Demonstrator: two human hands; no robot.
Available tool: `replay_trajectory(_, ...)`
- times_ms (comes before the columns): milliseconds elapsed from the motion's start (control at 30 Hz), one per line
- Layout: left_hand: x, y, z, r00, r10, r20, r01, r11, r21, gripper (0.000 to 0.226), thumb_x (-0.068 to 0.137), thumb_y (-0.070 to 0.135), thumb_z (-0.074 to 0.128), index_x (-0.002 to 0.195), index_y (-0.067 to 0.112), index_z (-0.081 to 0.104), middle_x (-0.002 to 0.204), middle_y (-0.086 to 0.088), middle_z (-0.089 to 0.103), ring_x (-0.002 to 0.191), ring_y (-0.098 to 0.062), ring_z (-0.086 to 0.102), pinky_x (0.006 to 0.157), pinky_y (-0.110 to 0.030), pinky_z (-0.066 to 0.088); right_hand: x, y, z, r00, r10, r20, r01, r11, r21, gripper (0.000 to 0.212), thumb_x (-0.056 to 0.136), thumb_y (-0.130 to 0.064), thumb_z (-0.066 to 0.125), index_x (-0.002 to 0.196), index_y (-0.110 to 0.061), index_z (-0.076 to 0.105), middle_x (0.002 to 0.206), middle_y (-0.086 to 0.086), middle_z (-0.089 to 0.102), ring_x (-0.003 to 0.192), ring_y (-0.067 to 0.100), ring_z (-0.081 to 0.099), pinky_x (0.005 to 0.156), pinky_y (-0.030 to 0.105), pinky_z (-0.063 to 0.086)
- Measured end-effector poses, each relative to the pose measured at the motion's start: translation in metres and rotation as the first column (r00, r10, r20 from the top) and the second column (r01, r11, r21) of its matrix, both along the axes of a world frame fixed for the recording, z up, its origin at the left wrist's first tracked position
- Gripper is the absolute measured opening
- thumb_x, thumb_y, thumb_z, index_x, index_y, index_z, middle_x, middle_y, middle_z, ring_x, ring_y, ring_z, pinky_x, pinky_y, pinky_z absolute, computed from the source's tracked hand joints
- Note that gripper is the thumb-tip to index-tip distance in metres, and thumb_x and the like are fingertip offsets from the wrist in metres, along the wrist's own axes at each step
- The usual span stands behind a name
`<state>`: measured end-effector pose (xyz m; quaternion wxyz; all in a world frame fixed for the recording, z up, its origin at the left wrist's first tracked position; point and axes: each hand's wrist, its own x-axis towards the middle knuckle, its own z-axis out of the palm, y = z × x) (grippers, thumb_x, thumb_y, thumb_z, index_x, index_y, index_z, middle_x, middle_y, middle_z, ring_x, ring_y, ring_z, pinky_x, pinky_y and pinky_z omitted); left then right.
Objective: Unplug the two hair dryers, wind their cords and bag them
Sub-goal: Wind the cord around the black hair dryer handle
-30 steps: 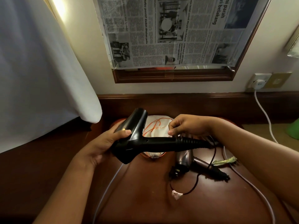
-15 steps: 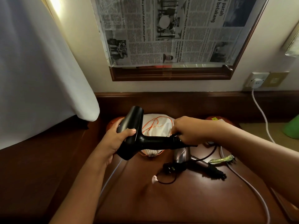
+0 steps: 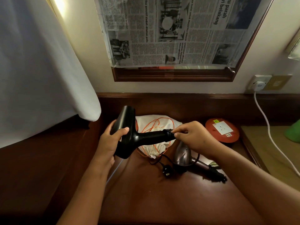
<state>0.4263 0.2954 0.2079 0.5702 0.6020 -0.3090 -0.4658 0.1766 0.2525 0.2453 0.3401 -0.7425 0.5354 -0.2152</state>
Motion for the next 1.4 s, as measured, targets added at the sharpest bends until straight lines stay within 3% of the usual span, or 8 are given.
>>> replay_trajectory(167, -0.006, 0.001, 0.0, 0.996, 0.059, -0.066, -0.062, 0.998, -0.03, 0.046, 0.081, 0.011, 0.069, 0.123, 0.027, 0.058, 0.104, -0.008, 0.067, 0.087, -0.027, 0.068, 0.067, -0.034, 0.055, 0.003, 0.017, -0.013, 0.858, -0.27, 0.436, 0.137, 0.94, 0.314, 0.019, 0.095, -0.004, 0.05, 0.096, -0.003, 0.069, 0.062, 0.004, 0.051, 0.044, 0.006, 0.039, 0.041, 0.017, 0.033)
replay_trajectory(367, -0.01, 0.003, -0.003, 0.989, 0.088, -0.12, -0.093, 0.995, -0.037, 0.049, 0.08, 0.011, 0.07, 0.126, 0.024, 0.059, 0.108, -0.011, 0.067, 0.093, -0.032, 0.068, 0.074, -0.04, 0.056, 0.009, 0.034, -0.036, 0.572, -0.456, 0.682, -0.088, 0.792, 0.603, 0.011, 0.094, -0.001, 0.045, 0.09, -0.004, 0.055, 0.069, 0.004, 0.047, 0.046, 0.006, 0.033, 0.038, 0.017, 0.023)
replay_trajectory(533, -0.008, 0.005, -0.004, 0.984, 0.069, -0.165, -0.072, 0.997, -0.01, 0.042, 0.08, 0.012, 0.07, 0.118, 0.027, 0.063, 0.107, -0.012, 0.068, 0.089, -0.03, 0.069, 0.064, -0.035, 0.055, 0.008, 0.045, -0.052, 0.631, -0.434, 0.643, -0.18, 0.724, 0.666, 0.022, 0.098, -0.02, 0.046, 0.084, -0.007, 0.057, 0.061, 0.001, 0.044, 0.042, 0.007, 0.028, 0.038, 0.018, 0.019)
replay_trajectory(667, -0.006, 0.006, -0.004, 0.979, 0.063, -0.194, -0.066, 0.998, -0.01, 0.041, 0.079, 0.013, 0.069, 0.117, 0.028, 0.064, 0.105, -0.01, 0.069, 0.086, -0.027, 0.069, 0.058, -0.032, 0.055, 0.008, 0.054, -0.062, 0.694, -0.394, 0.603, -0.121, 0.761, 0.637, 0.039, 0.095, -0.041, 0.047, 0.068, -0.014, 0.055, 0.047, -0.001, 0.031, 0.039, 0.01, 0.019, 0.044, 0.024, 0.011)
replay_trajectory(900, -0.009, 0.008, 0.003, 0.965, 0.057, -0.258, -0.063, 0.998, -0.015, 0.035, 0.081, 0.012, 0.066, 0.114, 0.025, 0.065, 0.098, -0.008, 0.07, 0.077, -0.022, 0.07, 0.054, -0.029, 0.055, 0.008, 0.058, -0.074, 0.528, -0.29, 0.798, -0.301, 0.815, 0.495, 0.016, 0.095, -0.017, 0.045, 0.093, -0.005, 0.055, 0.061, 0.002, 0.04, 0.049, 0.012, 0.03, 0.044, 0.021, 0.026)
replay_trajectory(1000, -0.007, 0.007, 0.004, 0.961, 0.035, -0.274, -0.042, 0.999, -0.019, 0.036, 0.079, 0.015, 0.067, 0.113, 0.025, 0.066, 0.1, -0.008, 0.07, 0.078, -0.022, 0.071, 0.055, -0.03, 0.056, 0.009, 0.057, -0.075, 0.574, -0.251, 0.78, -0.268, 0.842, 0.468, 0.017, 0.096, -0.016, 0.044, 0.097, -0.002, 0.054, 0.059, 0.002, 0.041, 0.047, 0.013, 0.029, 0.044, 0.023, 0.024)
replay_trajectory(1167, -0.003, 0.005, 0.007, 0.96, 0.028, -0.278, -0.034, 0.999, -0.017, 0.049, 0.071, 0.02, 0.071, 0.12, 0.023, 0.064, 0.107, -0.011, 0.069, 0.086, -0.026, 0.069, 0.065, -0.035, 0.057, 0.013, 0.055, -0.08, 0.739, -0.24, 0.63, -0.144, 0.857, 0.495, 0.044, 0.095, -0.04, 0.044, 0.075, -0.004, 0.058, 0.045, 0.005, 0.027, 0.035, 0.013, 0.021, 0.036, 0.019, 0.018)
replay_trajectory(1400, 0.0, 0.006, 0.012, 0.945, -0.006, -0.326, 0.003, 1.0, -0.011, 0.058, 0.066, 0.024, 0.071, 0.122, 0.018, 0.063, 0.103, -0.012, 0.069, 0.079, -0.024, 0.069, 0.063, -0.035, 0.058, 0.01, 0.054, -0.087, 0.63, -0.208, 0.748, -0.309, 0.817, 0.487, 0.029, 0.091, -0.027, 0.047, 0.086, -0.002, 0.061, 0.051, -0.001, 0.031, 0.046, 0.012, 0.026, 0.045, 0.025, 0.022)
